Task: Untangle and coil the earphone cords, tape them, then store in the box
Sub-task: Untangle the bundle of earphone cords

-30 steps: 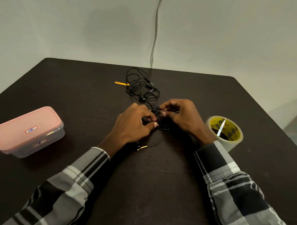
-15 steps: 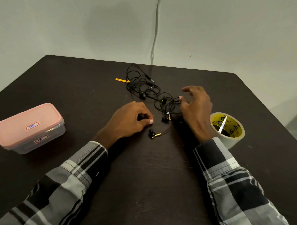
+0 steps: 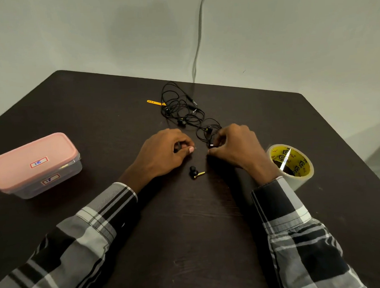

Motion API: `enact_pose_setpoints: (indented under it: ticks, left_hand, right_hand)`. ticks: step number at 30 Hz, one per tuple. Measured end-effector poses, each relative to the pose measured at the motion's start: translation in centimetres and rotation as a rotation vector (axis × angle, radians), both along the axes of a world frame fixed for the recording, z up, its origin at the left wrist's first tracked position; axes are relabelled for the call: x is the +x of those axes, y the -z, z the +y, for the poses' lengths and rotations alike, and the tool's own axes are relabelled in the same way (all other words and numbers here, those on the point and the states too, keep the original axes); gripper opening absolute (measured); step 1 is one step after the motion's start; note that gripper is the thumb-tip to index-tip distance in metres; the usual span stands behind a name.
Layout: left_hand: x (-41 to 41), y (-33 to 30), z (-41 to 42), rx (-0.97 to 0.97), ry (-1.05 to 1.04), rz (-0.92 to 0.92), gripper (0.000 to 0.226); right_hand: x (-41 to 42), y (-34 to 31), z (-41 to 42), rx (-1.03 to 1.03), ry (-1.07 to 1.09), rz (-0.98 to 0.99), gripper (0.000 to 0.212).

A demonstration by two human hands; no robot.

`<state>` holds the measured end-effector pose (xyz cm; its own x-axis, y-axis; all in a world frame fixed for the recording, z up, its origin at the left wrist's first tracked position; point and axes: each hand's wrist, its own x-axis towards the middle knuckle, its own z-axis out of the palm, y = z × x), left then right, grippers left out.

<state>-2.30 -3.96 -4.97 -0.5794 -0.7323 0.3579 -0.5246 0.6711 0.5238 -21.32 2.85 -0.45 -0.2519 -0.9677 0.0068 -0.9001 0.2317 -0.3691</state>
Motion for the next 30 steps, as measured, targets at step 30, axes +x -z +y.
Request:
enact_pose_setpoints:
  ticks: [30]
  left_hand:
    - [-0.8,-0.9,0.6,0.448,0.031,0.683,0.03]
  right_hand:
    - [0.7,-0.1,0.4,-0.27,-0.081,-0.861,0.016]
